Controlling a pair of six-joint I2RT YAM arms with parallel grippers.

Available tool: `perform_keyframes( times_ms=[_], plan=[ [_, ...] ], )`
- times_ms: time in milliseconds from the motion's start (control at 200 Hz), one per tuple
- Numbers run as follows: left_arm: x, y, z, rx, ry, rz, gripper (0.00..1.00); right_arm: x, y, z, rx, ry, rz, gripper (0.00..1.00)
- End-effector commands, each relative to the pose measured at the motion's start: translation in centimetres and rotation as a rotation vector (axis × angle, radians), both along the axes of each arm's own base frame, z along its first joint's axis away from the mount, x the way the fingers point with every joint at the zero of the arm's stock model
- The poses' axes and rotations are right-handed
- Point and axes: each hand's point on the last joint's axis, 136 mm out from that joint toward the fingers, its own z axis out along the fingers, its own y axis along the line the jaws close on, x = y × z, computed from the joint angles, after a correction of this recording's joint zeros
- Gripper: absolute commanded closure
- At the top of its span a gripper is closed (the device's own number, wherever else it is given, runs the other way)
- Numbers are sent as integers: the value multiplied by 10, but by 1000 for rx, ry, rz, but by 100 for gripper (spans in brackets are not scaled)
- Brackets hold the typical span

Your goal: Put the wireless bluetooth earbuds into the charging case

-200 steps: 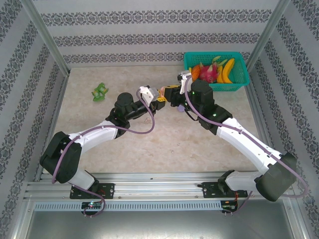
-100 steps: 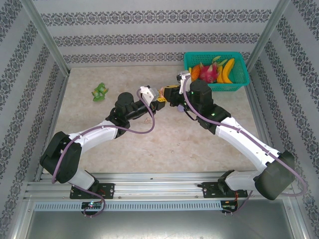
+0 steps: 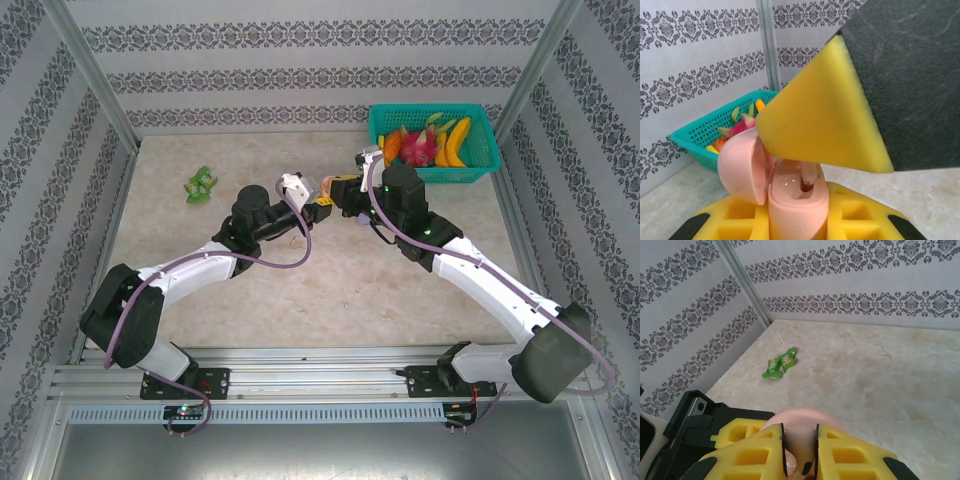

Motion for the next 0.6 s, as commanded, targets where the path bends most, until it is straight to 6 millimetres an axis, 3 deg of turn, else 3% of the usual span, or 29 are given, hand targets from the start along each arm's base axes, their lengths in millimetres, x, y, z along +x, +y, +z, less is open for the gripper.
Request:
perform_keyframes(
  times_ms=[0, 345, 595],
  plan=[
    [-5, -9, 33, -54, -77, -35, 100, -6, 4, -8, -2, 25, 47, 82],
    [-5, -10, 32, -52, -70, -38, 100, -11, 24, -10, -43, 32, 143, 82],
    [-3, -9, 31, -50, -67, -29, 100, -10, 23, -16, -59, 44, 138, 81]
  ],
)
